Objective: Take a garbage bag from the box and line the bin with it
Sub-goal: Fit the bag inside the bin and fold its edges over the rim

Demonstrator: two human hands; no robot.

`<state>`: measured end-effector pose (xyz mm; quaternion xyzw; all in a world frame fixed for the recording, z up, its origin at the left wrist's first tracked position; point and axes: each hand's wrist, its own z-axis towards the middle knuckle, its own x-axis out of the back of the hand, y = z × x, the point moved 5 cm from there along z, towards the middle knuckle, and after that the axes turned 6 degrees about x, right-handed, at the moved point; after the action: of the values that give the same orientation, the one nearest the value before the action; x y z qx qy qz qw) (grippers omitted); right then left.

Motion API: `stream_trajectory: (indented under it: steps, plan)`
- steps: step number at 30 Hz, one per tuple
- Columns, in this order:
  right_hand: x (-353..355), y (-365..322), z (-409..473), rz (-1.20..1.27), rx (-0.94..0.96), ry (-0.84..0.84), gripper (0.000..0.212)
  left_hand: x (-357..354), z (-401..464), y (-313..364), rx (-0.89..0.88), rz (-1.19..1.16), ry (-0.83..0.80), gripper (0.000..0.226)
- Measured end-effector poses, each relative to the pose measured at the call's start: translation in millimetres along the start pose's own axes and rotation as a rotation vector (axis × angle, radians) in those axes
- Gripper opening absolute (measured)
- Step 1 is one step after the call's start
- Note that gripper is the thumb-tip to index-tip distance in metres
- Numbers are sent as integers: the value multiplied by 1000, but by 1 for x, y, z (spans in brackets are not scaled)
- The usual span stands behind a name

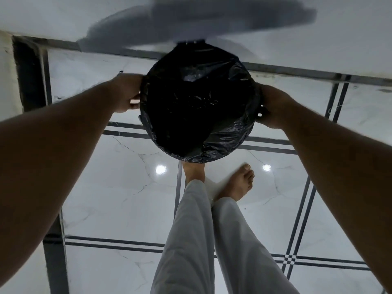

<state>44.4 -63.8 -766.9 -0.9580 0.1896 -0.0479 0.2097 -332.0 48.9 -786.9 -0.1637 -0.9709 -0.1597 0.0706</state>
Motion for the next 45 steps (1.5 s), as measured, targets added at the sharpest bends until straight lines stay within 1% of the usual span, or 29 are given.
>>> stream_trajectory:
  steps: [2, 4, 5, 7, 9, 11, 12, 14, 17, 19, 22, 25, 30, 33, 35, 38, 40, 41, 43, 45]
  plan:
    - [15, 16, -8, 85, -50, -19, 31, -4, -16, -14, 70, 30, 18, 24]
    - [31, 27, -22, 149, -61, 88, 44, 4, -29, -37, 171, -96, 22, 10]
    - [37, 35, -28, 136, -52, 135, 46, 8, -35, -48, 177, -169, 6, 8]
    - [37, 51, -50, 109, -40, 167, 47, 7, -53, -70, 217, -256, 12, 15]
    - [28, 71, -71, 120, -51, 126, 41, -5, -74, -91, 231, -289, -20, 18]
    - [16, 91, -87, 116, -31, 92, 24, -20, -91, -115, 256, -328, -79, 16]
    - [12, 100, -91, 117, -22, 105, 19, -27, -98, -124, 255, -348, -106, 18]
    - [7, 111, -92, 139, -14, 148, 20, -39, -106, -135, 259, -465, -147, 25]
    - [6, 117, -86, 190, -1, 140, 12, -51, -110, -138, 231, -628, -146, 19]
    - [12, 121, -82, 212, -40, 149, 9, -56, -108, -137, 222, -670, -129, 18]
    - [14, 124, -73, 186, -73, 134, 4, -61, -103, -135, 219, -629, -137, 24]
    - [13, 120, -69, 196, -80, 98, 2, -64, -98, -131, 220, -544, -74, 27]
    - [10, 117, -71, 412, -162, 14, 10, -60, -86, -132, 224, -427, 11, 16]
    - [7, 121, -75, 548, -223, 3, 14, -57, -85, -133, 233, -384, 19, 15]
    - [4, 127, -74, 509, -236, 14, 8, -57, -85, -135, 237, -370, 14, 18]
    - [5, 129, -67, 322, -216, 133, 9, -59, -82, -131, 222, -417, 33, 25]
    - [5, 122, -67, 306, -187, 173, 7, -59, -83, -128, 213, -417, 51, 22]
    - [6, 119, -68, 319, -169, 186, 7, -57, -84, -127, 210, -414, 55, 27]
    - [10, 115, -73, 277, -92, 257, 14, -51, -89, -125, 207, -429, 62, 38]
    - [18, 108, -83, 20, 84, 418, 14, -48, -98, -119, 204, -425, 55, 42]
